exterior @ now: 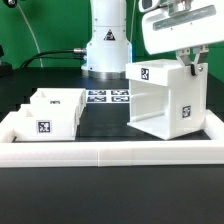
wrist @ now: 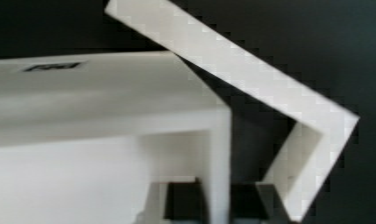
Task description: Assemble drawer
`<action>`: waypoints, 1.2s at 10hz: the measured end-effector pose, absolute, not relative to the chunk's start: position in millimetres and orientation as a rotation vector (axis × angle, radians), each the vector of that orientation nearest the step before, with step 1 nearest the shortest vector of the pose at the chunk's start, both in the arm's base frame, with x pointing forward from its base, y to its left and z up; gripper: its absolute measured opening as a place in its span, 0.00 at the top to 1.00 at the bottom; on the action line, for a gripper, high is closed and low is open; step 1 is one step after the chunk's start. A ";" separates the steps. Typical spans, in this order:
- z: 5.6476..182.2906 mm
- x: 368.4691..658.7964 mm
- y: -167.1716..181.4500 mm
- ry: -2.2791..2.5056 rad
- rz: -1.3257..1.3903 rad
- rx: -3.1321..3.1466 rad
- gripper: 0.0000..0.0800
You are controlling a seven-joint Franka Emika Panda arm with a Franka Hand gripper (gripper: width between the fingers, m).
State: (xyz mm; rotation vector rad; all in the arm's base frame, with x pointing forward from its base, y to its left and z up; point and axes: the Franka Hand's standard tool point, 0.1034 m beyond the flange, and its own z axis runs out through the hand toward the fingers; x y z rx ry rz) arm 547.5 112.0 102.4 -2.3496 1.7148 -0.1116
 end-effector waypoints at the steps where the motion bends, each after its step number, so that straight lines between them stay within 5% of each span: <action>1: 103.0 548.4 114.0 1.774 -0.102 -2.289 0.94; 7: 101.9 550.4 111.1 1.970 -0.027 -2.095 0.93; 12: 102.6 609.0 112.1 1.989 -0.026 -2.035 0.93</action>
Offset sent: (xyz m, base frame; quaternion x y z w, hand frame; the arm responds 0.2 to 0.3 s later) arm 0.0000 0.0000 0.0000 0.0000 0.0000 0.1938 0.9810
